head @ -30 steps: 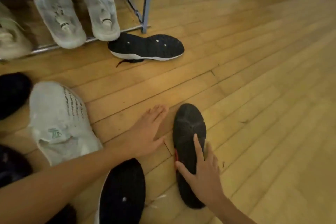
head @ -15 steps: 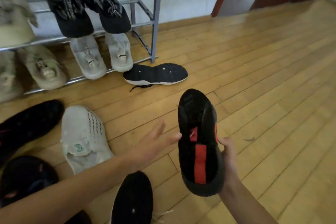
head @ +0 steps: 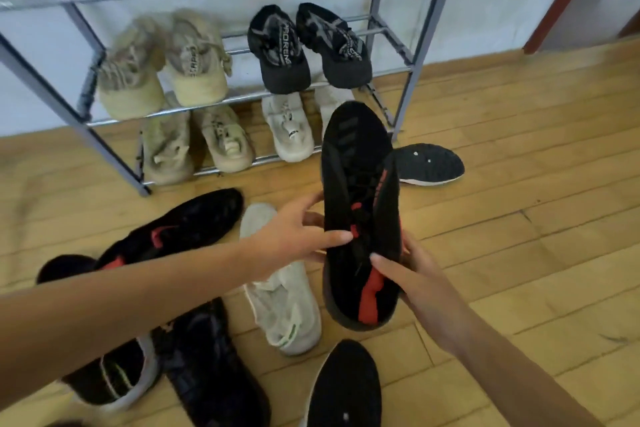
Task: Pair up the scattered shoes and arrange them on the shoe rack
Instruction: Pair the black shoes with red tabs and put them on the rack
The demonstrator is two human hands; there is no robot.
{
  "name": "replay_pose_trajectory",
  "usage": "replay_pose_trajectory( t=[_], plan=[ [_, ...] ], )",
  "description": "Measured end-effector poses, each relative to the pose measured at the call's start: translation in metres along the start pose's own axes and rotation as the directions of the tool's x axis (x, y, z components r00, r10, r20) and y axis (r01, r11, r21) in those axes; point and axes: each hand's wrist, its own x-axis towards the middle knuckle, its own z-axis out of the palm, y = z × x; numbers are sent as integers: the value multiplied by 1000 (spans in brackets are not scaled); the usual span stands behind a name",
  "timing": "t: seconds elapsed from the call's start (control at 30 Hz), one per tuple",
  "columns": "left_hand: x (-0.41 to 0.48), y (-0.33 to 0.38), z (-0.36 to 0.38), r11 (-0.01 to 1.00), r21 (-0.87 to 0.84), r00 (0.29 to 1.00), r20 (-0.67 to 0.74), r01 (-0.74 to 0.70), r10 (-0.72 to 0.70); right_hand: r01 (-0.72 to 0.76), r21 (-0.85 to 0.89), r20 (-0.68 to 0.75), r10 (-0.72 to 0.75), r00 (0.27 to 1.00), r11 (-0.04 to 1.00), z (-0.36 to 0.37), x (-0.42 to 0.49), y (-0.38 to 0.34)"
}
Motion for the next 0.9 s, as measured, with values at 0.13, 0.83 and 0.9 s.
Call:
replay_pose_trajectory(
  t=[0.13,0.83,0.9],
  plan=[
    [-32,-26,-106,737,667,978,204,-112,-35,-165,113,42,161,986,980,53,20,21],
    [-101,-105,-167,400,879,934,-334,259,129,-264,63,20,263,965,963,81,18,42],
    [-114,-93,-132,480,848,891,-379,226,249,-222,112,3,223,975,969,86,14,38]
  ],
)
